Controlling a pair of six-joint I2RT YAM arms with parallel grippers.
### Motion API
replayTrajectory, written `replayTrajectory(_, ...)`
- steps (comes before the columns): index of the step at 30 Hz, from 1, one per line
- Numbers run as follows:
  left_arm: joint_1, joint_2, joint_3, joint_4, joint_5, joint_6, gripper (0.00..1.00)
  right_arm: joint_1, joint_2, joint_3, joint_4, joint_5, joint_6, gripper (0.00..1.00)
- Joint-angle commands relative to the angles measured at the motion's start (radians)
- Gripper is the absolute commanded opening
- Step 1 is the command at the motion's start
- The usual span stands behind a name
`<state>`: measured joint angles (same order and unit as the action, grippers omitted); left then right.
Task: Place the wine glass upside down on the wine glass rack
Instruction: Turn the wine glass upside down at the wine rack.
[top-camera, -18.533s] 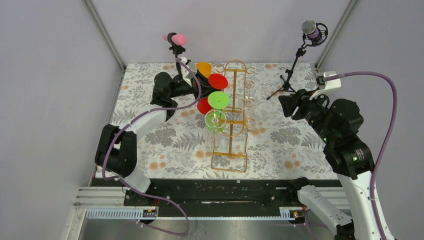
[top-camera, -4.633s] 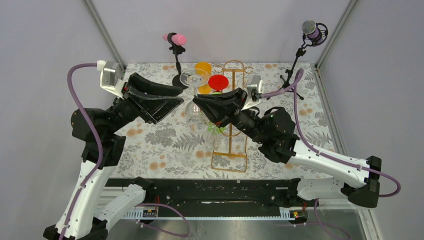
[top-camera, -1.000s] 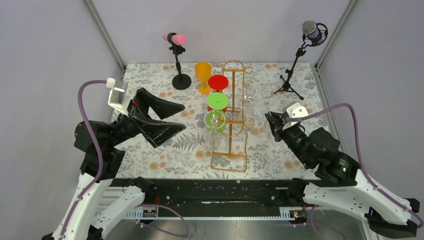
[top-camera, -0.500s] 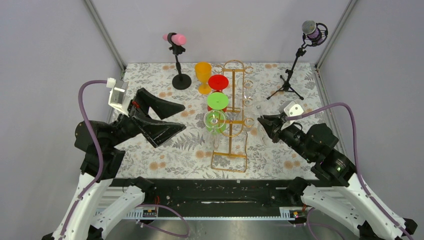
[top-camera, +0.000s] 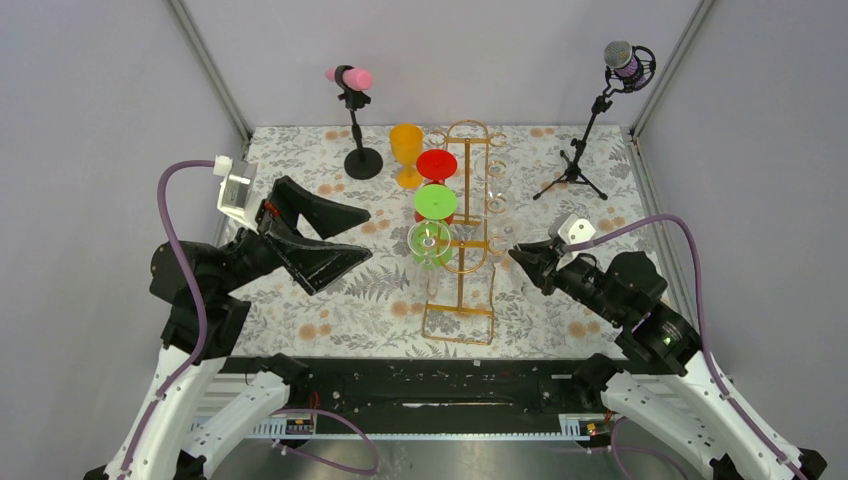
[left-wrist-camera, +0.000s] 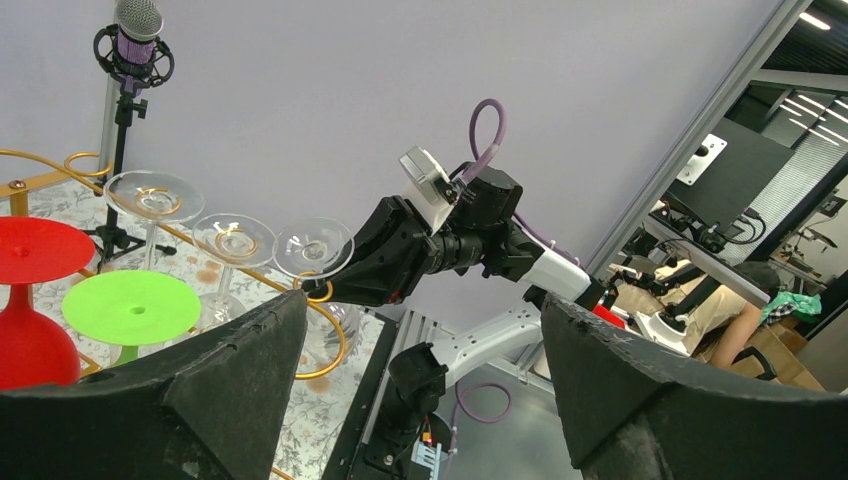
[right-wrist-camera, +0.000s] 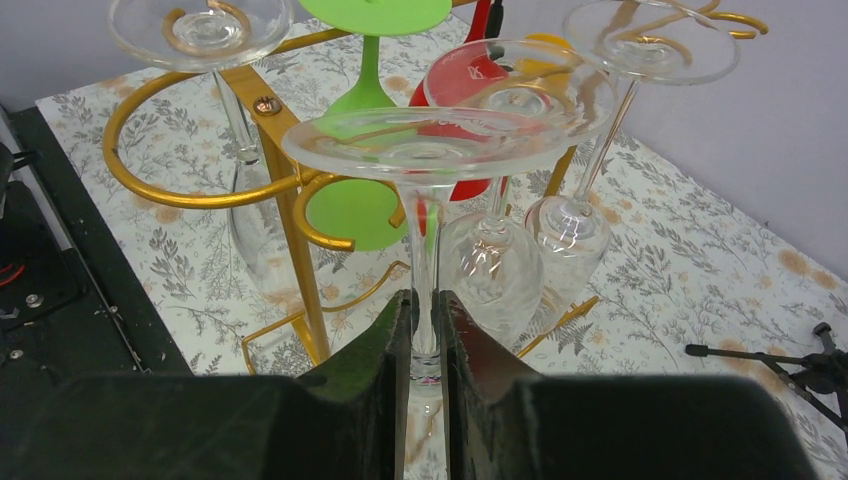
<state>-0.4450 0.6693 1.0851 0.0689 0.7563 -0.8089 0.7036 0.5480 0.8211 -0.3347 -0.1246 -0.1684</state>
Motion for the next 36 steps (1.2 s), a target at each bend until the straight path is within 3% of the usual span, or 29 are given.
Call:
replayTrajectory(1, -0.002, 0.001, -0.012, 0.033, 0.005, 0.001, 0.86, -0.024, -0.019, -0.011, 0.103, -0.073, -0.033, 0.0)
replayTrajectory(36, -0.002, -0.008, -0.036, 0.025, 0.004, -0.004, 0.86, -0.04, -0.026, -0.105, 0.218, -0.192, -0.037, 0.0)
